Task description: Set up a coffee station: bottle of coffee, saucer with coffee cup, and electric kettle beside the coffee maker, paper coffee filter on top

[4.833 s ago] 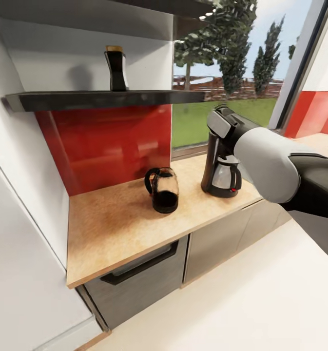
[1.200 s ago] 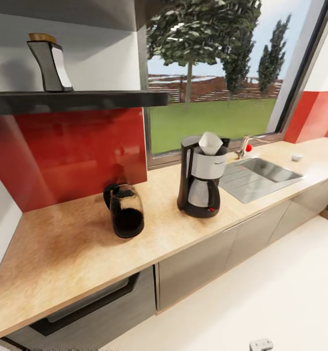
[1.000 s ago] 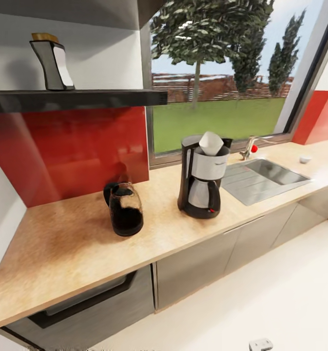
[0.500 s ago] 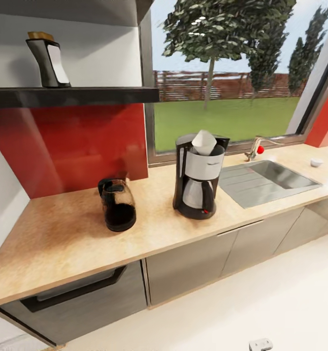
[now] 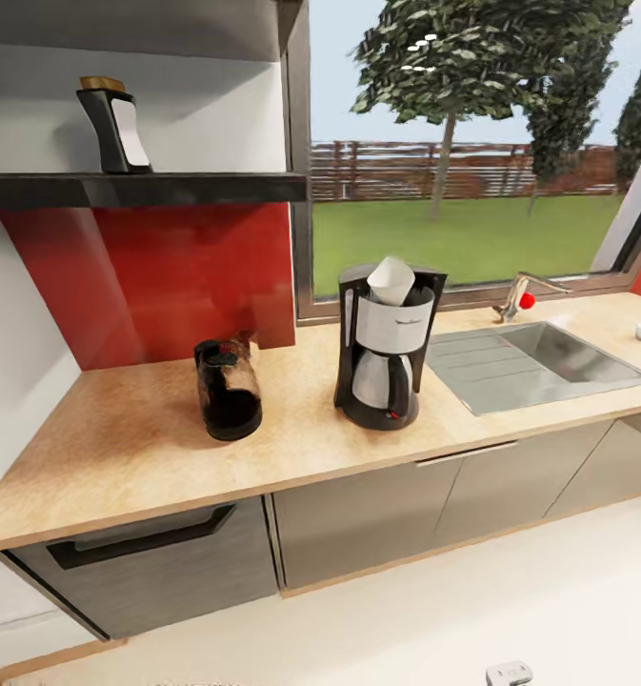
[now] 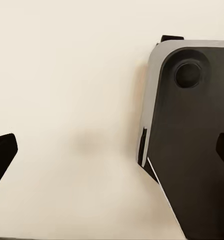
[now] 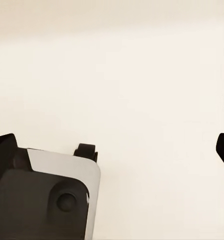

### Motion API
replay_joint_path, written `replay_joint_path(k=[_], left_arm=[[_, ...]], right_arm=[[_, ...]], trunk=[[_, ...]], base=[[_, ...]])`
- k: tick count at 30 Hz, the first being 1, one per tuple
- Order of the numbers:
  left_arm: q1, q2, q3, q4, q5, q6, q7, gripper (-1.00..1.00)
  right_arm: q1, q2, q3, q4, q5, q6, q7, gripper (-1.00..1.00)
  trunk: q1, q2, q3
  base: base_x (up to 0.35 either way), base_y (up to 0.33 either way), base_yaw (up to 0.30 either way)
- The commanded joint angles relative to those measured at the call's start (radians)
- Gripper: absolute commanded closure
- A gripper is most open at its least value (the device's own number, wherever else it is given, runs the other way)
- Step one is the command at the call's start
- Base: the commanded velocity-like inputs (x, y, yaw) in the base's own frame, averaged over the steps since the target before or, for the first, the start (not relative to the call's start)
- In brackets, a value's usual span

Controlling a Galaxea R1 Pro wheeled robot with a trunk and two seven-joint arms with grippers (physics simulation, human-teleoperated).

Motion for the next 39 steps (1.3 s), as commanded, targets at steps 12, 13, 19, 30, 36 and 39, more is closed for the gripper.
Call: replay_joint_path(k=[12,13,19,30,36,39], left_arm=[[-0.001,0.001,0.002,0.001,0.086,-0.009,0.001,-1.00],[-0.001,0.001,0.002,0.001,0.086,-0.009,0.001,-1.00],[-0.001,0.002,-0.002,-0.002,0.086,-0.010,0.001,-1.00],[-0.014,0.002,-0.011,-0.091,0.079,-0.010,-0.001,-1.00],[-0.017,0.010,-0.012,-0.276,0.076,-0.010,-0.002,-1.00],[-0.018,0.008,-0.011,-0.392,0.077,-0.010,-0.002,-1.00]], right_arm=[[-0.001,0.000,-0.008,0.001,0.009,-0.002,0.003,-1.00],[-0.001,0.000,-0.008,0.001,0.009,-0.002,0.003,-1.00],[-0.001,-0.001,-0.008,0.001,0.009,-0.002,0.001,-1.00],[-0.001,-0.002,-0.008,0.001,0.009,-0.003,0.001,-1.00],[0.006,-0.005,-0.008,0.002,0.012,-0.002,-0.001,-1.00],[0.007,-0.005,-0.008,0.002,0.012,-0.003,-0.001,-1.00]], trunk=[[0.001,-0.002,0.012],[0.001,-0.002,0.013],[0.001,-0.002,0.019],[0.001,-0.002,0.033],[0.001,-0.002,0.035],[0.001,-0.002,0.035]], base=[[-0.001,-0.233,0.209],[0.000,-0.040,0.209],[0.000,-0.015,0.209],[0.000,-0.001,0.172],[-0.155,0.000,0.007],[-0.019,0.000,0.000]])
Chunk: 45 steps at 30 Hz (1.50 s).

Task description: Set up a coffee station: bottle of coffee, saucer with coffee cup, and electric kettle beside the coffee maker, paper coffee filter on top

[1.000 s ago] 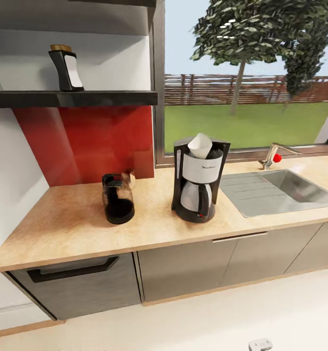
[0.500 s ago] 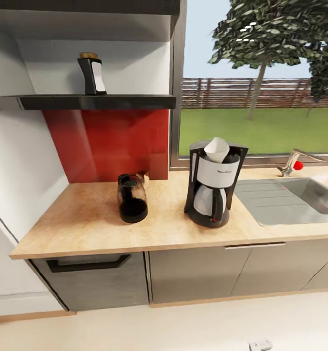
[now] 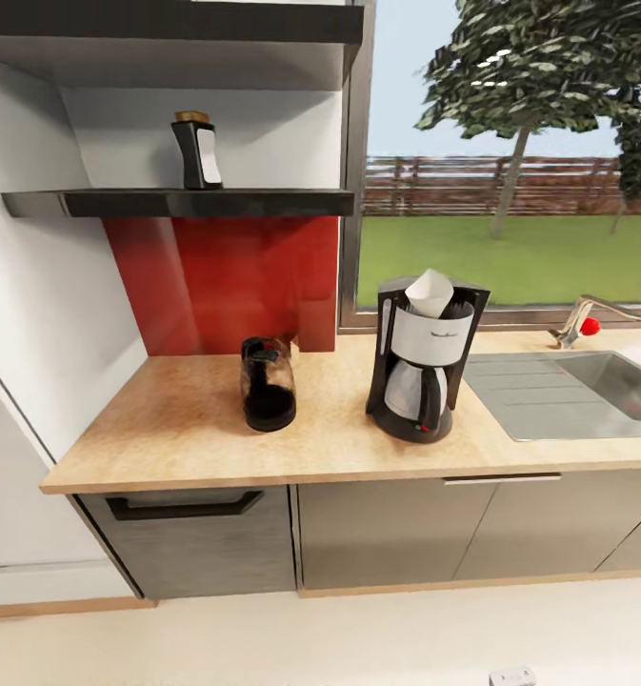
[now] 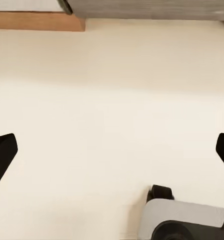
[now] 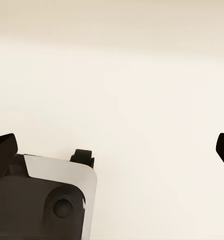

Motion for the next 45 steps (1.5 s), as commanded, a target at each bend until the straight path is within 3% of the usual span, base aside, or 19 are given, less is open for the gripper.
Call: replay_joint_path(k=[1,6,7,11,12,13,16,20,27,35,41,44,45], left_arm=[[-0.002,-0.001,0.001,-0.042,0.004,-0.003,0.002,-1.00],[-0.017,-0.006,0.004,-0.199,0.010,-0.002,0.001,-1.00],[-0.045,-0.009,0.002,-0.377,0.013,0.009,-0.002,-1.00],[-0.070,-0.022,-0.002,-0.547,0.012,0.016,-0.004,-1.00],[-0.095,-0.050,-0.004,-0.707,0.008,0.021,-0.005,-1.00],[-0.113,-0.057,-0.004,-0.756,0.007,0.029,-0.005,-1.00],[-0.177,-0.064,-0.019,-0.900,0.005,0.113,-0.001,-1.00],[-0.230,-0.068,-0.046,-0.964,0.004,0.164,0.001,-1.00],[-0.313,-0.071,-0.098,-0.999,0.002,0.253,0.006,-1.00],[-0.429,-0.109,-0.177,-1.004,-0.003,0.318,0.087,-1.00],[-0.576,-0.120,-0.241,-1.003,-0.020,0.458,0.136,-1.00],[-0.765,-0.146,-0.262,-0.997,-0.024,0.576,0.148,-1.00],[-0.790,-0.152,-0.262,-0.996,-0.024,0.594,0.148,-1.00]], right_arm=[[0.000,0.000,-0.008,0.001,0.009,-0.004,0.003,-1.00],[0.000,0.002,-0.008,0.000,0.007,-0.006,0.003,-1.00],[0.000,0.003,-0.008,-0.001,0.005,-0.006,0.003,-1.00],[0.000,0.003,-0.008,-0.001,0.005,-0.006,0.003,-1.00],[0.000,0.004,-0.008,0.000,0.006,-0.006,0.003,-1.00],[0.000,0.004,-0.008,0.000,0.006,-0.006,0.003,-1.00],[0.000,0.004,-0.008,0.001,0.006,-0.006,0.003,-1.00],[0.000,0.004,-0.008,0.001,0.006,-0.006,0.003,-1.00],[0.000,0.004,-0.008,0.001,0.006,-0.006,0.003,-1.00],[0.001,0.004,-0.008,0.001,0.007,-0.006,0.003,-1.00],[0.001,0.004,-0.008,0.001,0.007,-0.006,0.003,-1.00],[0.001,0.004,-0.008,0.001,0.008,-0.006,0.003,-1.00],[0.001,0.004,-0.008,0.001,0.008,-0.006,0.003,-1.00]], trunk=[[0.001,-0.002,-0.002],[0.001,-0.002,-0.002],[0.001,-0.002,-0.002],[0.001,-0.002,-0.002],[0.001,-0.002,-0.002],[0.001,-0.002,-0.002],[0.001,-0.002,-0.002],[0.001,-0.002,-0.002],[0.001,-0.002,-0.002],[0.001,-0.002,-0.002],[0.001,-0.002,-0.002],[0.001,-0.002,-0.002],[0.001,-0.002,-0.002]], base=[[-0.009,0.000,0.000],[-0.003,0.000,0.000],[0.000,0.000,0.000],[0.000,0.000,0.000],[0.000,0.000,0.000],[0.000,0.000,0.000],[0.000,0.000,0.000],[0.000,0.000,0.000],[0.000,0.000,0.000],[0.000,0.000,0.000],[0.000,0.000,0.000],[0.000,0.000,0.000],[0.000,0.000,0.000]])
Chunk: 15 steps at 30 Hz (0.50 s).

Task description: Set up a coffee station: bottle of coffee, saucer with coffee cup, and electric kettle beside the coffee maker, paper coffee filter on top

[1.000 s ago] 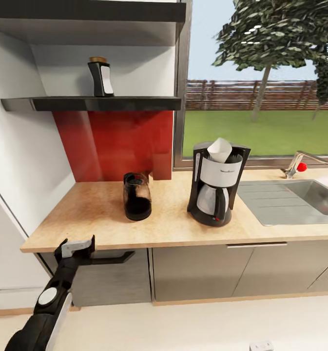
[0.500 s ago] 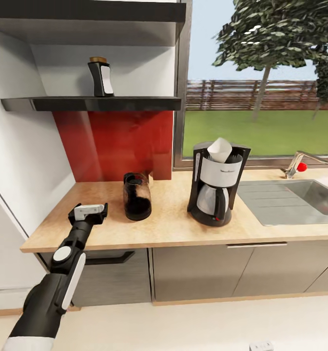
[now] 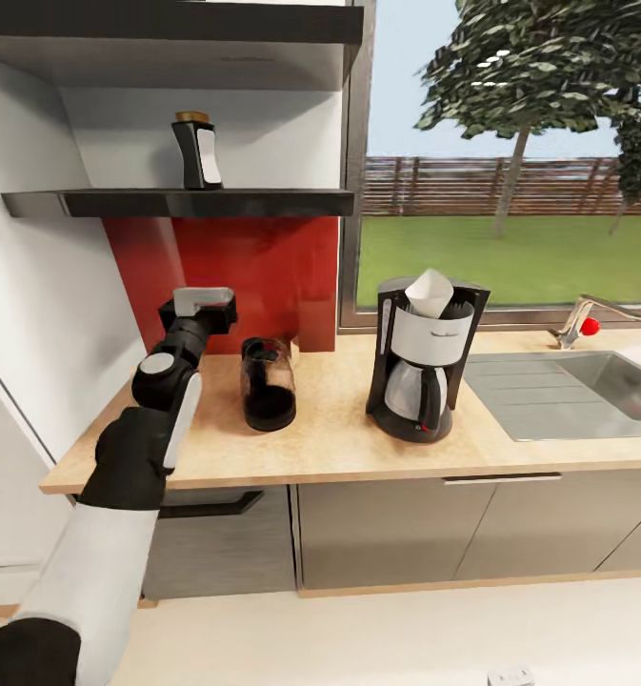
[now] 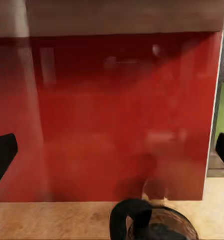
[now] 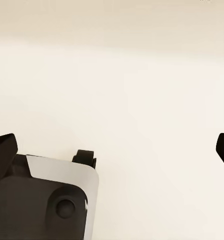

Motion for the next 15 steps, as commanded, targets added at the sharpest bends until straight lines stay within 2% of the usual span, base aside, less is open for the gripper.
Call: replay_joint_path(k=[1,6,8,9,10,15], left_arm=[[-0.044,-0.008,-0.002,0.001,0.000,0.038,0.007,-1.00],[-0.213,-0.024,-0.003,0.030,0.000,0.130,0.011,-1.00],[-0.404,-0.025,-0.003,0.207,0.000,0.150,0.039,-1.00],[-0.449,-0.025,-0.003,0.248,0.000,0.151,0.046,-1.00],[-0.540,-0.027,-0.002,0.333,0.002,0.152,0.054,-1.00],[-0.616,-0.026,-0.002,0.403,0.001,0.152,0.055,-1.00]], right_arm=[[-0.001,0.000,-0.008,0.001,0.009,-0.003,0.003,-1.00],[-0.001,0.000,-0.008,0.001,0.010,-0.003,0.003,-1.00],[-0.001,0.000,-0.008,0.001,0.010,-0.003,0.003,-1.00],[-0.001,0.000,-0.008,0.001,0.010,-0.003,0.003,-1.00],[-0.001,0.000,-0.008,0.001,0.010,-0.003,0.003,-1.00],[-0.001,0.000,-0.008,0.001,0.010,-0.003,0.003,-1.00]], trunk=[[0.001,-0.002,-0.002],[0.001,-0.002,-0.002],[0.001,-0.002,-0.002],[0.001,-0.002,-0.002],[0.001,-0.002,-0.002],[0.001,-0.002,-0.002]], base=[[0.000,0.000,0.000],[0.000,0.000,0.000],[0.000,0.000,0.000],[0.000,0.000,0.000],[0.000,0.000,0.000],[0.000,0.000,0.000]])
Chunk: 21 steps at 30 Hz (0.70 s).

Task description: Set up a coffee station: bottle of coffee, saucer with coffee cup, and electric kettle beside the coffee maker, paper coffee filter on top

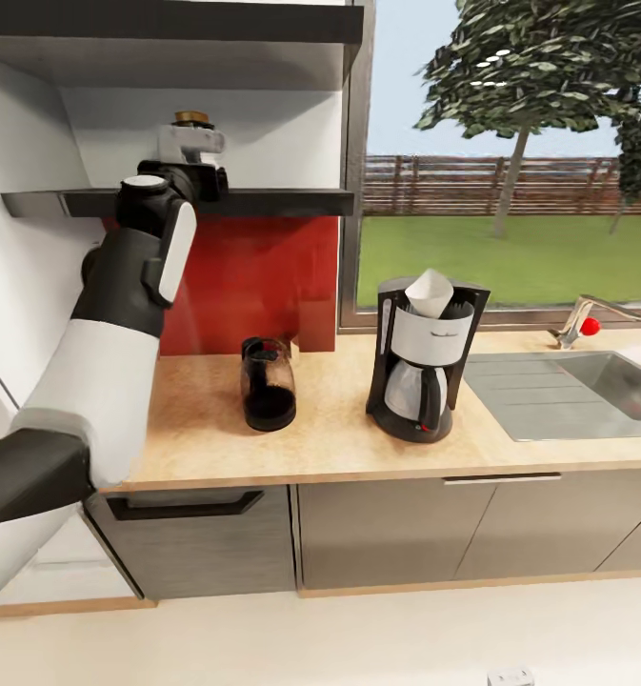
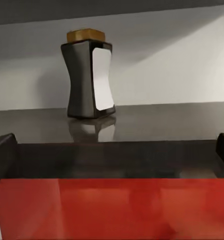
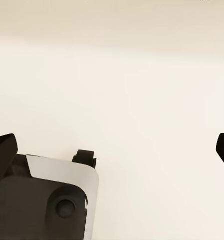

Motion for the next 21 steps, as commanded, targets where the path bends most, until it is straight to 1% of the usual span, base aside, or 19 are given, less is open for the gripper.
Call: replay_joint_path(k=[1,2,4,6,8,10,11,12,15,18,21], left_arm=[[-0.020,0.000,-0.002,0.019,0.000,0.006,0.005,-1.00],[-0.051,0.000,-0.002,0.052,0.000,0.008,0.005,-1.00],[-0.089,0.000,-0.002,0.091,-0.001,0.009,0.005,-1.00],[-0.163,0.001,-0.002,0.183,-0.002,0.009,0.019,-1.00],[-0.191,0.002,-0.003,0.227,-0.002,0.009,0.031,-1.00],[-0.252,0.009,-0.003,0.328,-0.003,0.007,0.047,-1.00],[-0.270,0.011,-0.004,0.359,-0.004,0.006,0.048,-1.00],[-0.279,0.012,-0.004,0.375,-0.004,0.005,0.049,-1.00],[-0.332,0.017,-0.005,0.483,-0.006,-0.002,0.051,-1.00],[-0.348,0.019,-0.005,0.522,-0.009,-0.004,0.052,-1.00],[-0.348,0.021,-0.005,0.539,-0.025,-0.005,0.051,-1.00]], right_arm=[[-0.001,0.000,-0.008,0.001,0.009,-0.003,0.003,-1.00],[-0.001,0.000,-0.008,0.001,0.009,-0.003,0.003,-1.00],[-0.001,0.000,-0.008,0.001,0.009,-0.003,0.003,-1.00],[-0.001,0.000,-0.008,0.001,0.009,-0.003,0.003,-1.00],[-0.001,0.000,-0.008,0.001,0.009,-0.003,0.003,-1.00],[-0.001,0.000,-0.008,0.001,0.009,-0.003,0.003,-1.00],[-0.001,0.000,-0.008,0.001,0.009,-0.003,0.003,-1.00],[-0.001,0.000,-0.008,0.001,0.009,-0.003,0.003,-1.00],[0.000,-0.001,-0.008,0.001,0.010,-0.003,0.003,-1.00],[0.003,-0.007,-0.008,0.001,0.011,-0.003,0.003,-1.00],[0.005,-0.010,-0.008,0.001,0.011,-0.002,0.003,-1.00]], trunk=[[0.001,-0.002,-0.002],[0.001,-0.002,-0.002],[0.001,-0.002,-0.002],[0.001,-0.002,-0.002],[0.001,-0.002,-0.002],[0.001,-0.002,-0.002],[0.001,-0.002,-0.002],[0.001,-0.002,-0.002],[0.001,-0.002,-0.002],[0.001,-0.002,-0.002],[0.001,-0.002,-0.002]], base=[[0.000,0.000,0.000],[0.000,0.000,0.000],[0.000,0.000,0.000],[0.000,0.000,0.000],[0.000,0.000,0.000],[0.000,0.000,0.000],[0.000,0.000,0.000],[0.000,0.000,0.000],[0.000,0.000,0.000],[0.000,0.000,0.000],[0.000,0.000,0.000]])
